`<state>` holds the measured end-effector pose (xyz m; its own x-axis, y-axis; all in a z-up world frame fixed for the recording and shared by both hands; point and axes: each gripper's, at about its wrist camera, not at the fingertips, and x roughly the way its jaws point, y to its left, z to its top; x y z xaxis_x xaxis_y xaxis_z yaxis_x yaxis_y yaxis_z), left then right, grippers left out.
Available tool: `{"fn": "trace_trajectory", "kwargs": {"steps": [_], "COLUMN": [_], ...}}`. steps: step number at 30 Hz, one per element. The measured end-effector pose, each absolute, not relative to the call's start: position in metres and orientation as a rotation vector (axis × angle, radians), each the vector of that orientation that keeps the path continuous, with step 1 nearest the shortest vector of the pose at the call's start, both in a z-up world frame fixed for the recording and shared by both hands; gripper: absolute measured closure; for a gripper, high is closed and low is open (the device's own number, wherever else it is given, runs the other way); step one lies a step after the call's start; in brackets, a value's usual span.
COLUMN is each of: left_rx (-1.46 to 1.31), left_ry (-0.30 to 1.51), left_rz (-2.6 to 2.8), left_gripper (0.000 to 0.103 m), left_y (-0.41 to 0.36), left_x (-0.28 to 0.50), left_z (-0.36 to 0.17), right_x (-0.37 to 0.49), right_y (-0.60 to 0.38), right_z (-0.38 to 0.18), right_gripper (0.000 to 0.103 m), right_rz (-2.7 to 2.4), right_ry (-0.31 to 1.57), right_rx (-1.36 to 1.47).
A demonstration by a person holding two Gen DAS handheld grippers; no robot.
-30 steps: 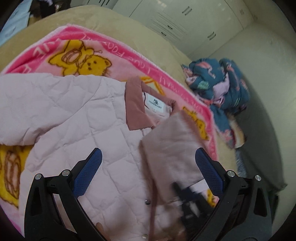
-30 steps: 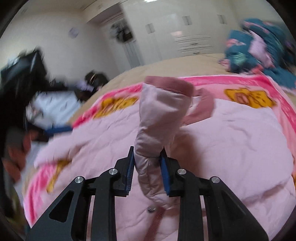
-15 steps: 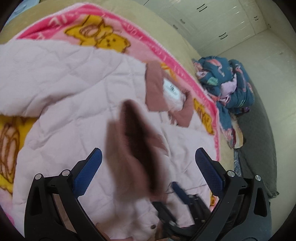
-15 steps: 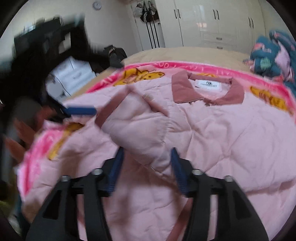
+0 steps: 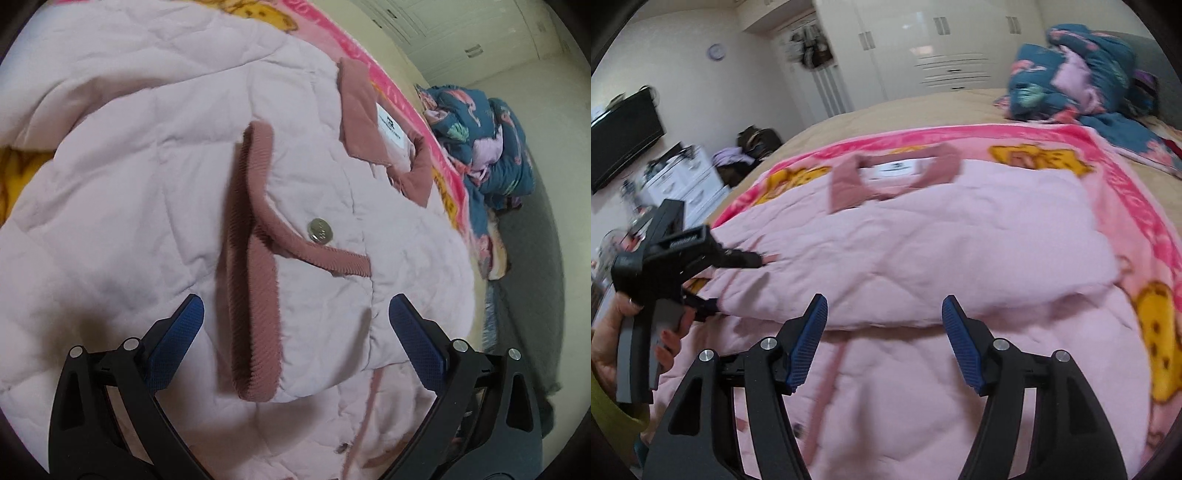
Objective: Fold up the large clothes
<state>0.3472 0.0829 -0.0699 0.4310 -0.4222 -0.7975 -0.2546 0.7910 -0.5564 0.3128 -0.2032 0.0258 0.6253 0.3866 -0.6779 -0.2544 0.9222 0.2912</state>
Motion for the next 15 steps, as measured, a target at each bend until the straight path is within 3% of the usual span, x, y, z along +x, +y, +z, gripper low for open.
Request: {"fn": "trace_trajectory", "kwargs": {"steps": [2,3,5,12,15], "left_rx": [-0.633,-0.595,-0.558,-0.484,-0.443], "left_ry": [1.139,1.138,1.13,1.059,0.963], "left_rz": [-0.119,-0.116,-0.113,-0.125,-0.169], "left_gripper": [0.02,0.032,0.038,0.097,0.097], "left_y": [0.075,0.069,0.063,0.059,0.055], "left_x": [0.347,0.346,0.345,0.347,0.351], "left_z": [-0.067,-0.065,-0.062,-0.038,0.002], "right_x": [0.308,0.308,0.302,0.285,0.282], "right_y": [-0.218,-0.223,-0.235,-0.278,-0.29], "right_z": [0.024,0.024,0.025,0.025,0.027], "right_gripper": [0.04,0.04,0.04,0.04,0.04], "right_rz": [0.323,0.309,0.279,0.182,0.155], "right_ry": [0.819,0.818,0.807,0.785,0.777], "right_rx": [0.181,0.186,0.2,0.262,0.278]}}
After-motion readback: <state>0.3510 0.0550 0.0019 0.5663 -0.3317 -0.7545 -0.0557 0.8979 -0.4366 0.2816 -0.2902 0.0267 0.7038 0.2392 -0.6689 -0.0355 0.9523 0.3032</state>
